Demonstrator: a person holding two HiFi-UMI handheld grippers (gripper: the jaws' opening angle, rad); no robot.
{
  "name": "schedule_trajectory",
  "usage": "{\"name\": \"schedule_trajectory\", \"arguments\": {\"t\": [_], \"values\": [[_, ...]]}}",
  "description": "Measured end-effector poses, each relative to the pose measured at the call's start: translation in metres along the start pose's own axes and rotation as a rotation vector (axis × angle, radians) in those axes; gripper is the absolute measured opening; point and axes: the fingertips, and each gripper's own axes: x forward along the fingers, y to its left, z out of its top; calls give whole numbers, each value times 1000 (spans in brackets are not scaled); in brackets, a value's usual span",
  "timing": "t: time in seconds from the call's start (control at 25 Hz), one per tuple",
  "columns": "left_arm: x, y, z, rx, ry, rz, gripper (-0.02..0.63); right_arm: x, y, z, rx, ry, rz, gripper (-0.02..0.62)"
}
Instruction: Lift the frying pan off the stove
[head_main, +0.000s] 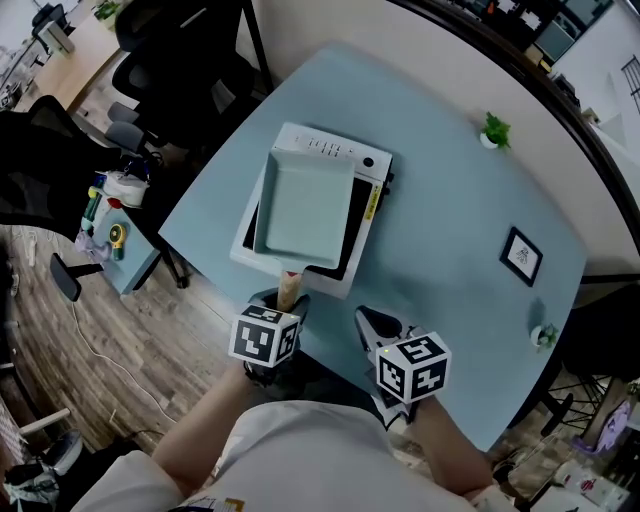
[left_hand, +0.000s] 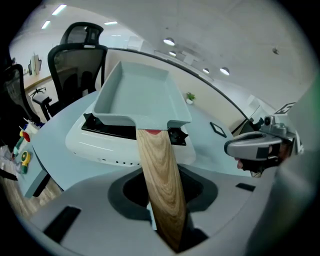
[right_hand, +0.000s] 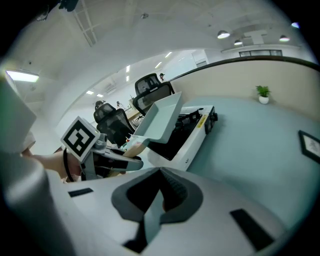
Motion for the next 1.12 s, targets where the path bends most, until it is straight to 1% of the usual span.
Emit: {"name": "schedule_trajectory", "arguments": {"t": [0.08,0.16,0.32,0.48,0.68,0.84,0.92,1.04,1.12], "values": [[-4,3,5,-26,-26,-8,115,2,1,2,-3,-10,-5,5],[-7,7,6,-31,-36,-15,104,2,3,4,-6,-25,-11,5],[-11,8,0,-12,-12,-35,101,-1,4,16,-26,-58,-26,5],[-23,7,-6,-21,-11,-52,100,-12,4,37,-52,-92,-45,5],[-47,5,-1,25,-32,-35,100,-37,2,63,-99,-132,-84,5],[-75,3,22,92,-81,-4,100,-60,5,90,-129,-183,-111,5],[-91,0,35,116,-115,7,100,-72,10,103,-123,-214,-108,5],[-119,-7,57,137,-183,11,100,-91,27,122,-69,-272,-39,5],[-139,-12,73,137,-238,7,100,-106,39,136,-77,-313,-16,5]]}}
